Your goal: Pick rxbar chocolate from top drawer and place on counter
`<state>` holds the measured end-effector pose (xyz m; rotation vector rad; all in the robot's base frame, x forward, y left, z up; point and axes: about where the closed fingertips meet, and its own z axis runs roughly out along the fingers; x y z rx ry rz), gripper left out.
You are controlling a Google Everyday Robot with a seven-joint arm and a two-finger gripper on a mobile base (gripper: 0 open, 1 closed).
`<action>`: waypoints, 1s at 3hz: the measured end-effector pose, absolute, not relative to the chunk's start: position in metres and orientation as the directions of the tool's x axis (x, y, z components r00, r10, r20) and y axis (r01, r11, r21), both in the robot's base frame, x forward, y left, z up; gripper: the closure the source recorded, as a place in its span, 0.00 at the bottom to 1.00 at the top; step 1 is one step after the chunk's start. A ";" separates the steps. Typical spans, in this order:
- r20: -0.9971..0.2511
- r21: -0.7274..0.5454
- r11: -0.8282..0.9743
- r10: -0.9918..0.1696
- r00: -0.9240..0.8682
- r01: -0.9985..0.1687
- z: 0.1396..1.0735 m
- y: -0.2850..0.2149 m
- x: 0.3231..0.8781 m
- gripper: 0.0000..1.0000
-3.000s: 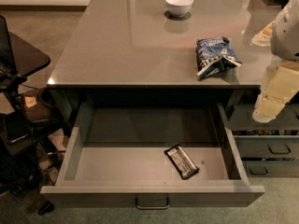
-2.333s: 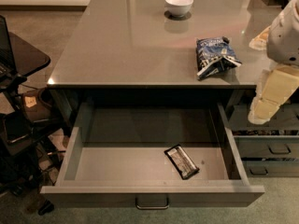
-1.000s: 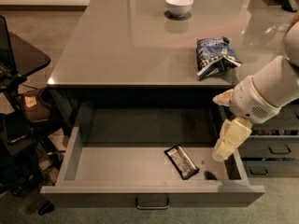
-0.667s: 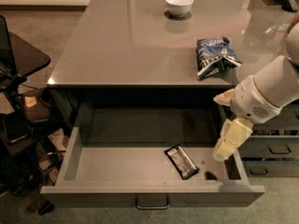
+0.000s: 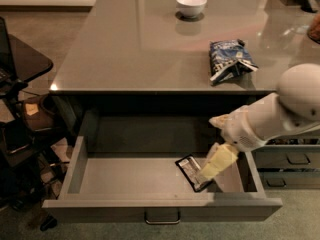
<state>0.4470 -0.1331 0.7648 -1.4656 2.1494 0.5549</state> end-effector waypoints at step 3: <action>-0.689 0.047 0.425 -0.642 -0.337 -0.904 0.744 -0.106 0.484 0.00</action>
Offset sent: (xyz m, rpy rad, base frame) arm 0.0206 0.0218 -0.0186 0.0878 -0.0244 -0.0553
